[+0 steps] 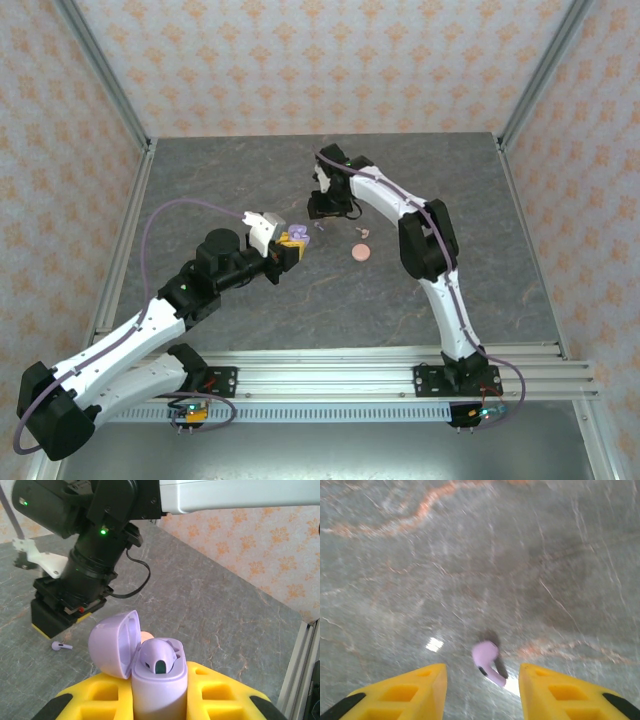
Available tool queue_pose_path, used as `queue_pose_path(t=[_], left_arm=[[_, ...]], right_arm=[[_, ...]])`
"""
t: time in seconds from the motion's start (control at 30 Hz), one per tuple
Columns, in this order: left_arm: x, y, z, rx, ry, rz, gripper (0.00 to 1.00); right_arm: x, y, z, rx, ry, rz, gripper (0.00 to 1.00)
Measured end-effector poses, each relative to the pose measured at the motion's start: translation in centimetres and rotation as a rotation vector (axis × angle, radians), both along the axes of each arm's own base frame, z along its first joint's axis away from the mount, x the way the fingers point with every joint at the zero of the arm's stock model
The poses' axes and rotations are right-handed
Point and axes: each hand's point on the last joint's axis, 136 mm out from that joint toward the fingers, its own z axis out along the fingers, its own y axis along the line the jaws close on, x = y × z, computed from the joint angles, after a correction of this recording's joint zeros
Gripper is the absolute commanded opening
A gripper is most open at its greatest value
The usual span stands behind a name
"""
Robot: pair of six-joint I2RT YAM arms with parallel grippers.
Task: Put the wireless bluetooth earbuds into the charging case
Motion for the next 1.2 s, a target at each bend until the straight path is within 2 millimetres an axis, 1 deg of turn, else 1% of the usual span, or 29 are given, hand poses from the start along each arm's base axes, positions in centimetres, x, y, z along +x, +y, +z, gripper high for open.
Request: queue_pose_path(t=[0.07, 0.17, 0.33, 0.4, 0.53, 0.77, 1.0, 1.2], left_arm=[[0.0, 0.0, 0.0, 0.000, 0.001, 0.001, 0.13], [0.0, 0.0, 0.0, -0.001, 0.001, 0.000, 0.13], [0.0, 0.0, 0.0, 0.000, 0.001, 0.000, 0.13], [0.0, 0.0, 0.0, -0.001, 0.000, 0.001, 0.13], [0.0, 0.0, 0.0, -0.001, 0.000, 0.000, 0.13], [0.0, 0.1, -0.2, 0.004, 0.007, 0.001, 0.13], [-0.1, 0.1, -0.3, 0.007, 0.011, 0.001, 0.14], [-0.1, 0.1, -0.3, 0.007, 0.011, 0.001, 0.13]], right_arm=[[0.3, 0.5, 0.0, -0.003, -0.011, 0.012, 0.43], [0.2, 0.9, -0.8, -0.022, -0.006, 0.029, 0.44], [-0.5, 0.5, -2.7, -0.071, 0.029, 0.054, 0.46], [-0.7, 0.3, -3.1, -0.090, 0.041, 0.065, 0.46], [-0.7, 0.4, -3.1, -0.123, 0.027, 0.085, 0.45], [-0.6, 0.4, -3.6, -0.199, -0.010, 0.102, 0.37], [-0.2, -0.4, -3.7, -0.278, -0.047, 0.079, 0.22], [-0.1, -0.6, -3.8, -0.318, -0.066, 0.031, 0.21]])
